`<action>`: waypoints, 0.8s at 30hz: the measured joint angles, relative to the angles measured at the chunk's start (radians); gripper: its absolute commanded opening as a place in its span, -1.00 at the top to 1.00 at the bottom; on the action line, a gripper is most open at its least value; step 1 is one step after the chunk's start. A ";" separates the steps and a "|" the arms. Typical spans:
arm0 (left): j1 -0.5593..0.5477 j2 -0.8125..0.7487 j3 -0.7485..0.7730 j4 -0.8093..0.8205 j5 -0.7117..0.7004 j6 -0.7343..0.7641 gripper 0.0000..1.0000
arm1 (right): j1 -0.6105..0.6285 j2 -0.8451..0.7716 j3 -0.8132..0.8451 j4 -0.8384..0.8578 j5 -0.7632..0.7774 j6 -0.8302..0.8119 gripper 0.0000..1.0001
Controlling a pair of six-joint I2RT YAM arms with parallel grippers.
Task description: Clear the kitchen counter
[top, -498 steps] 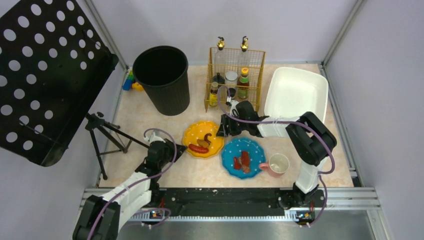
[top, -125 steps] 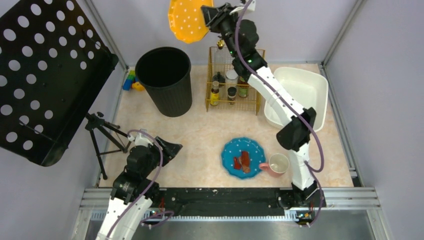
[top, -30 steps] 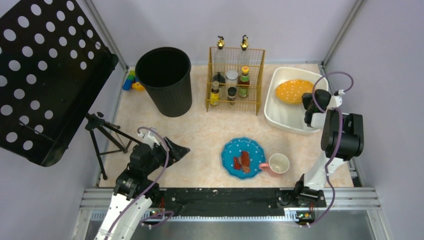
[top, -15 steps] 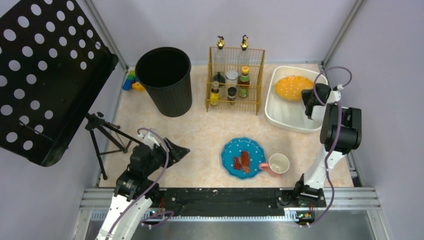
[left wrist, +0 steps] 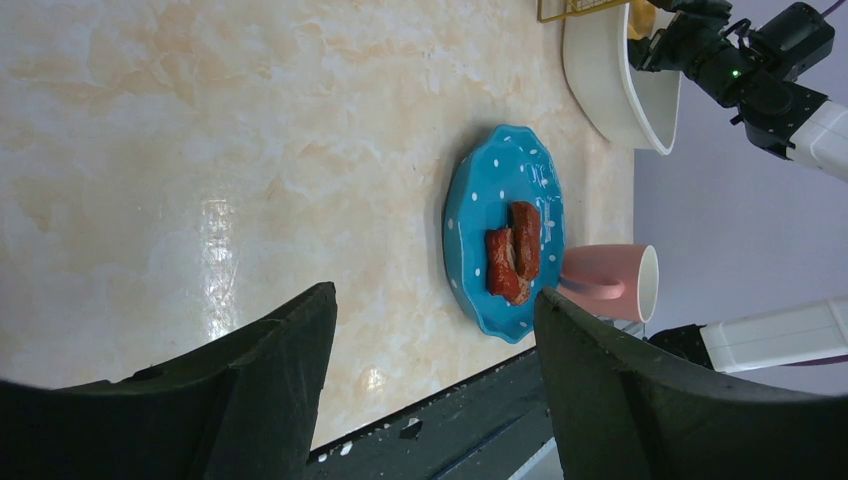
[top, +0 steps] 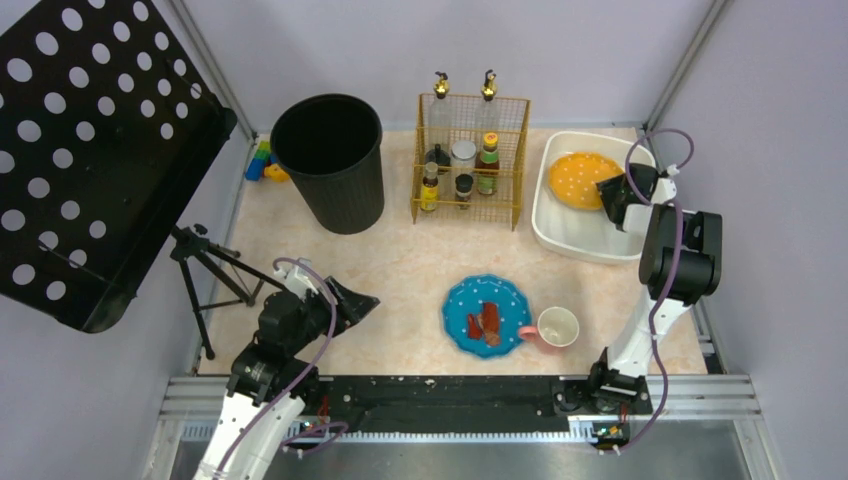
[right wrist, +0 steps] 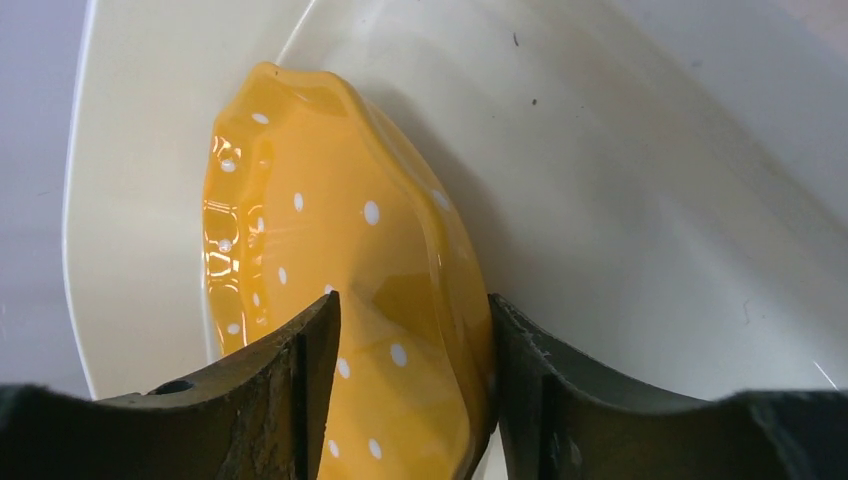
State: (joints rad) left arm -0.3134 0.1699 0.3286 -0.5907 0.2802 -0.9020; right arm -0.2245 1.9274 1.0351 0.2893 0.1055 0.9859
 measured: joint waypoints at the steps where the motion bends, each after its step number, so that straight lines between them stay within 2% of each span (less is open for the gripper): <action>1: 0.000 0.000 -0.001 0.000 0.000 -0.002 -0.53 | 0.000 0.000 0.006 -0.011 -0.002 -0.005 -0.15; 3: 0.000 0.000 -0.003 0.000 0.001 -0.004 -0.53 | 0.000 0.000 0.024 -0.042 -0.006 -0.018 -0.21; 6: 0.000 0.000 -0.004 0.000 0.004 -0.005 -0.53 | 0.000 0.000 0.067 -0.118 -0.011 -0.047 -0.64; 7: 0.000 0.000 -0.004 0.000 0.005 -0.005 -0.53 | 0.000 0.000 0.084 -0.143 -0.014 -0.061 -0.67; 8: 0.000 0.000 -0.004 -0.001 0.006 -0.005 -0.53 | 0.001 0.000 0.105 -0.170 -0.016 -0.072 -0.91; 9: 0.000 -0.001 -0.004 -0.002 0.008 -0.005 -0.53 | 0.001 0.001 0.121 -0.195 -0.017 -0.087 -0.97; 19: 0.000 -0.018 -0.004 -0.016 0.015 -0.004 -0.54 | -0.001 -0.016 0.174 -0.360 -0.044 -0.195 -0.98; 24: 0.000 -0.017 -0.003 -0.016 0.021 0.004 -0.54 | 0.003 -0.150 0.115 -0.414 -0.097 -0.232 -0.97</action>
State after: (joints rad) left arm -0.3134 0.1532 0.3252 -0.6071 0.3012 -0.8978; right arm -0.2218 1.7771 1.1503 -0.1249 0.0090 0.7544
